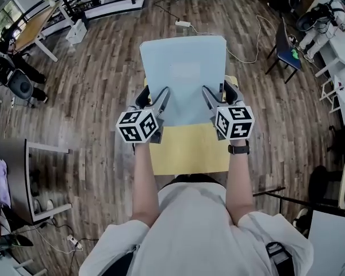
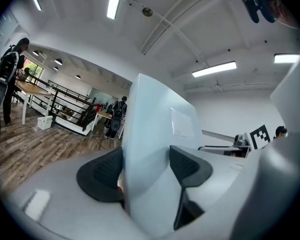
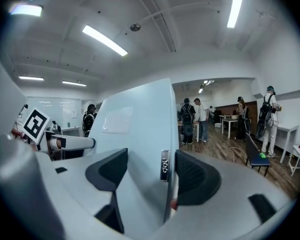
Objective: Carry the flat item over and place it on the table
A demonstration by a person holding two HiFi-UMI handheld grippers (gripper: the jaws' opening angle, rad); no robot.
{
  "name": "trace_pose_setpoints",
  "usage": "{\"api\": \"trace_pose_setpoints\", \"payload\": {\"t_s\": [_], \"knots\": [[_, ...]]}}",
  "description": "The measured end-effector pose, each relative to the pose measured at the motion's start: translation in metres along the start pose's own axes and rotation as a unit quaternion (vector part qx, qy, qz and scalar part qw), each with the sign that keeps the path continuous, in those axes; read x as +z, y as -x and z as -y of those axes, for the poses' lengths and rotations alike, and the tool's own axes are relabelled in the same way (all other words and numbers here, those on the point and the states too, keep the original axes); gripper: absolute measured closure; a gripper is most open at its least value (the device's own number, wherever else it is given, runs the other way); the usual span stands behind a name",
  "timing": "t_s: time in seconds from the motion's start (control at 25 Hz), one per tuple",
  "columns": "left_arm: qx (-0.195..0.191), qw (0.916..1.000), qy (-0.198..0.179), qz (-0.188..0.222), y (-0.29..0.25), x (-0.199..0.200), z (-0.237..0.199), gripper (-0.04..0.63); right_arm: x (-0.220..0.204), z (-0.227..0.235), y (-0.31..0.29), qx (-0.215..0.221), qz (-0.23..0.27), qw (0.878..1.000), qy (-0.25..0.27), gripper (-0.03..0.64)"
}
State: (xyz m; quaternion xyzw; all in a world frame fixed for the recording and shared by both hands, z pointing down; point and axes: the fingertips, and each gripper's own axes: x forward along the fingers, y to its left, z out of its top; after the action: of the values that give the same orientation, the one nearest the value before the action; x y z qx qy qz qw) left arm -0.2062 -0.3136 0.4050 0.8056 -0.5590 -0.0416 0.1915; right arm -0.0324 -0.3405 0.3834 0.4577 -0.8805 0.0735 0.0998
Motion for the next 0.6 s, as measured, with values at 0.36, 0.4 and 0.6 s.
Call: {"api": "trace_pose_setpoints", "payload": {"t_s": [0.36, 0.4, 0.6], "knots": [[0.013, 0.9995, 0.009, -0.027, -0.019, -0.013, -0.027, 0.308, -0.020, 0.005, -0.035, 0.008, -0.024, 1.000, -0.018, 0.324], [0.013, 0.9993, 0.011, -0.033, -0.022, -0.018, -0.030, 0.308, -0.025, 0.007, -0.038, 0.006, -0.030, 0.999, -0.020, 0.324], [0.016, 0.9971, 0.033, -0.066, -0.044, -0.049, -0.038, 0.308, -0.054, 0.023, -0.051, 0.002, -0.065, 0.997, -0.032, 0.324]]}}
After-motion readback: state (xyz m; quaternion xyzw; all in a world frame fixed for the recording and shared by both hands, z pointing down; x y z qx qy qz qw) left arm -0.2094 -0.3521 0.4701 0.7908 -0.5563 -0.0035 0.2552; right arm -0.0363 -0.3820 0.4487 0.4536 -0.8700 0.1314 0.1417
